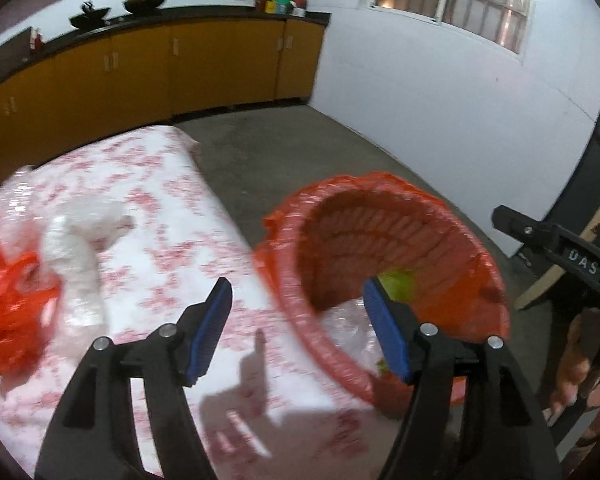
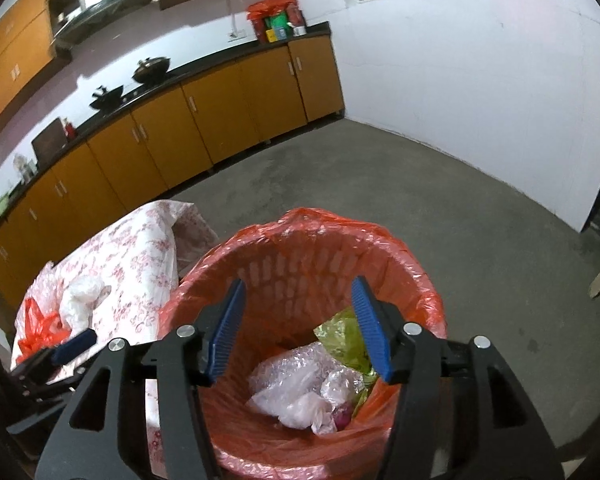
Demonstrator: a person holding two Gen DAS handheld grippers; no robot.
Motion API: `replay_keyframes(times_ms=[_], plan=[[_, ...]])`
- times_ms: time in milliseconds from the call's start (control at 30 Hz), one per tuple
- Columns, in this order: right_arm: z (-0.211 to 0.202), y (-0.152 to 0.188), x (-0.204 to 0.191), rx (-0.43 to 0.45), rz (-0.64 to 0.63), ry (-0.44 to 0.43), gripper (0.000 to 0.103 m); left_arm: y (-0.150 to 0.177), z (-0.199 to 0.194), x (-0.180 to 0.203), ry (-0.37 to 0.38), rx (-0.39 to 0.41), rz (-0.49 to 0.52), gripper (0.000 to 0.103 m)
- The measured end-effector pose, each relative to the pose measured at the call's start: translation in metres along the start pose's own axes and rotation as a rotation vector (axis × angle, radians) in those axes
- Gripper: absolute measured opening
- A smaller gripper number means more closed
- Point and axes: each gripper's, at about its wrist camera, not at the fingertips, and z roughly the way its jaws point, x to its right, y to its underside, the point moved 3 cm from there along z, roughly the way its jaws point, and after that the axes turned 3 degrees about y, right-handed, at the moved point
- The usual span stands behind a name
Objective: Collect trash
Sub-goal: 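Open both grippers to drop the bags into the orange basket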
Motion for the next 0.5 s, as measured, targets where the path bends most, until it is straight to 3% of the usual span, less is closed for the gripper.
replay_keyframes(times_ms=[267,500], plan=[[-0.007,0.001,-0.052,0.014,-0.107,-0.058,0.056,0.011,-0.042,-0.051,-0.154,0.064,-0.014,0.071],[-0.005,0.007,-0.118,-0.009,-0.206,-0.154,0.056,0.034,-0.091,-0.119,-0.288,0.118,-0.109,0.074]])
